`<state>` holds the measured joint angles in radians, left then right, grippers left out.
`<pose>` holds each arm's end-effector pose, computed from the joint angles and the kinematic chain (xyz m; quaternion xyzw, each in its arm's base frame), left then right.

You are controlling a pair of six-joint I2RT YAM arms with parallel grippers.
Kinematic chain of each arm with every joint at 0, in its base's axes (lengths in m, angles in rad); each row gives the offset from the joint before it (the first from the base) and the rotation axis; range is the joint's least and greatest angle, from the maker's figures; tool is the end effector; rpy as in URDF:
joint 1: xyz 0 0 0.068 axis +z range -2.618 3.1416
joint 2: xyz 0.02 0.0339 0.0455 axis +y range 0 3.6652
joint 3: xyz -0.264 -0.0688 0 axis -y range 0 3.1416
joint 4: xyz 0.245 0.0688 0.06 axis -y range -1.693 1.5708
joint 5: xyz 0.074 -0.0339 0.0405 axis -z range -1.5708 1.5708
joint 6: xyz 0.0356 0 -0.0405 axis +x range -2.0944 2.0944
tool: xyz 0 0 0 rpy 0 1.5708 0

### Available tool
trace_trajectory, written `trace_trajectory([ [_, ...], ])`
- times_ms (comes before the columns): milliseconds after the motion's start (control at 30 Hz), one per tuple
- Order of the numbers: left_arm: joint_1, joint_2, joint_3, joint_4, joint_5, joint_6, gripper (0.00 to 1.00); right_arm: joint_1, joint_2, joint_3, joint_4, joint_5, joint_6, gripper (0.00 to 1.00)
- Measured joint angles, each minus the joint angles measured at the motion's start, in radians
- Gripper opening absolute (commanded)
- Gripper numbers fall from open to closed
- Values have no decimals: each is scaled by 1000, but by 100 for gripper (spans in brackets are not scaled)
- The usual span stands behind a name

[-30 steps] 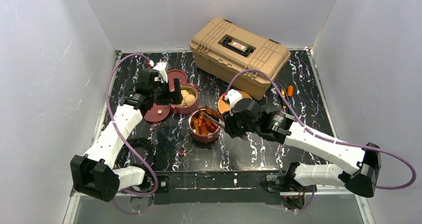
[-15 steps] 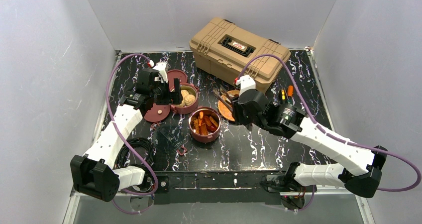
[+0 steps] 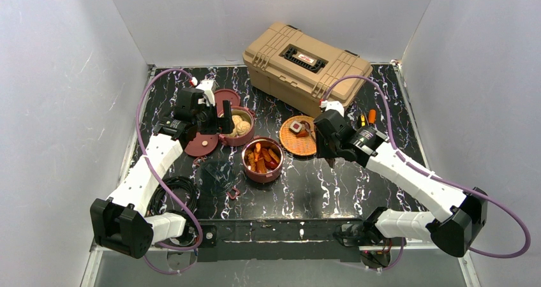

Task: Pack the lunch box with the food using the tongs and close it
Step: Place the fake food in the packing box, then pick up the fake food from the plate.

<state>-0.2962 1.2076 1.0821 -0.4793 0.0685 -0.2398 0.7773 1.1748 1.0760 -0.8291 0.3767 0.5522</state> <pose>0.2546 -0.0802 0.3269 0.0409 0.8843 -0.1522 0.4396 0.1746 0.1535 0.3069 -0.0459 0.9327 0.0516 0.3539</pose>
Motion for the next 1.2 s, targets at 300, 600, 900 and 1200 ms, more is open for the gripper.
trace_trajectory([
  [300, 0, 0, 0, 0, 0, 0, 99, -45, 0, -47, 37, -73, 50, 44],
  [600, 0, 0, 0, 0, 0, 0, 99, -53, -19, -97, 123, -92, 120, 44],
  [900, 0, 0, 0, 0, 0, 0, 99, -55, -19, -111, 174, -96, 156, 47],
  [1200, 0, 0, 0, 0, 0, 0, 99, -55, -16, -126, 181, -79, 159, 46],
])
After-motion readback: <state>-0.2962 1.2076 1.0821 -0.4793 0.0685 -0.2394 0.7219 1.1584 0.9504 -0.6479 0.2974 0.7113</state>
